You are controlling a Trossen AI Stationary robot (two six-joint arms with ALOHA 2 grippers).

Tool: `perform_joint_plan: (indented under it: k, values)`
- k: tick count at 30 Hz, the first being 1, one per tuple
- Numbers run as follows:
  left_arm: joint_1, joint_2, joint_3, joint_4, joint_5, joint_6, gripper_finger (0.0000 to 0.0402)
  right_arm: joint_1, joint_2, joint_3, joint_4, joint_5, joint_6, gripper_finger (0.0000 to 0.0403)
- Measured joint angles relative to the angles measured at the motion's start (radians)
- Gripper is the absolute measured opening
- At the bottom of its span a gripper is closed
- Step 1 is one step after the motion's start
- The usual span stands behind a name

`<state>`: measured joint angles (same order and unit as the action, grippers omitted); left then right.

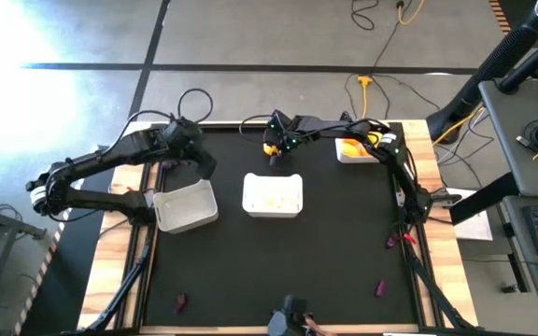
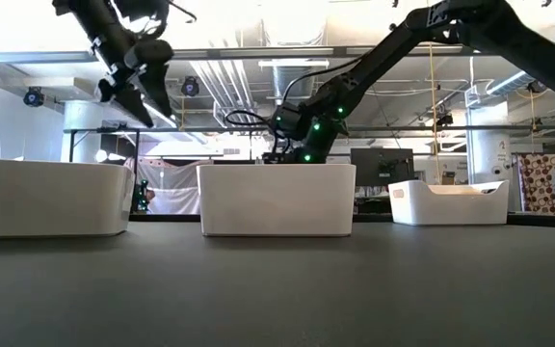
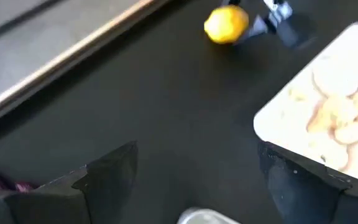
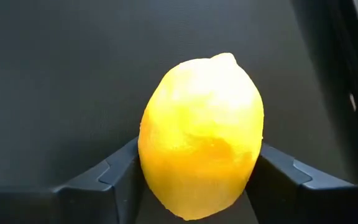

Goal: Sort produce into baskets
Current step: Put the yellow lemon into the top white bin

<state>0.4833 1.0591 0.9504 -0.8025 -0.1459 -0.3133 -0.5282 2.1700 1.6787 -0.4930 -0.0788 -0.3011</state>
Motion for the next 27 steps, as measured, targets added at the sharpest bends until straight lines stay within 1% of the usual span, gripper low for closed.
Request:
perform_joint_plan:
  k: [3, 5, 6, 8, 10, 13, 16, 18, 21, 23, 24, 27]
  values:
    - [0.045, 0.02, 0.0, -0.059, 0.098, 0.011, 0.0311, -0.002, -0.012, -0.001, -0.016, 0.003, 0.098, 0.0203]
    - [0.075, 0.043, -0.003, -0.077, 0.099, 0.011, 0.0311, -0.002, -0.041, -0.001, -0.046, 0.003, 0.158, 0.0188]
    - [0.094, 0.055, -0.005, -0.079, 0.083, 0.011, 0.0311, -0.002, -0.061, 0.002, -0.068, 0.004, 0.179, 0.0183]
    - [0.138, 0.081, -0.007, -0.084, 0.055, 0.013, 0.0311, -0.001, -0.113, 0.015, -0.128, 0.003, 0.212, 0.0177]
    - [0.184, 0.115, -0.007, -0.08, 0.053, 0.018, 0.0311, 0.007, -0.18, 0.018, -0.193, 0.023, 0.231, 0.0176]
    - [0.253, 0.174, -0.007, -0.095, 0.052, 0.062, 0.0311, 0.031, -0.296, 0.018, -0.306, 0.119, 0.253, 0.0178]
    - [0.319, 0.25, -0.01, -0.124, 0.045, 0.143, 0.0311, 0.07, -0.425, 0.015, -0.427, 0.275, 0.304, 0.0179]
    - [0.354, 0.313, -0.011, -0.166, -0.005, 0.176, 0.0311, 0.1, -0.509, 0.007, -0.494, 0.387, 0.387, 0.0179]
    - [0.384, 0.391, -0.011, -0.217, -0.098, 0.22, 0.0311, 0.144, -0.612, -0.024, -0.558, 0.521, 0.604, 0.018]
    - [0.386, 0.423, -0.011, -0.21, -0.098, 0.268, 0.0311, 0.163, -0.672, -0.07, -0.567, 0.567, 0.763, 0.018]
    - [0.385, 0.43, -0.011, -0.203, -0.097, 0.286, 0.0311, 0.166, -0.695, -0.098, -0.57, 0.573, 0.83, 0.018]
    - [0.381, 0.431, -0.011, -0.173, -0.059, 0.293, 0.0311, 0.129, -0.743, -0.211, -0.58, 0.574, 0.932, 0.018]
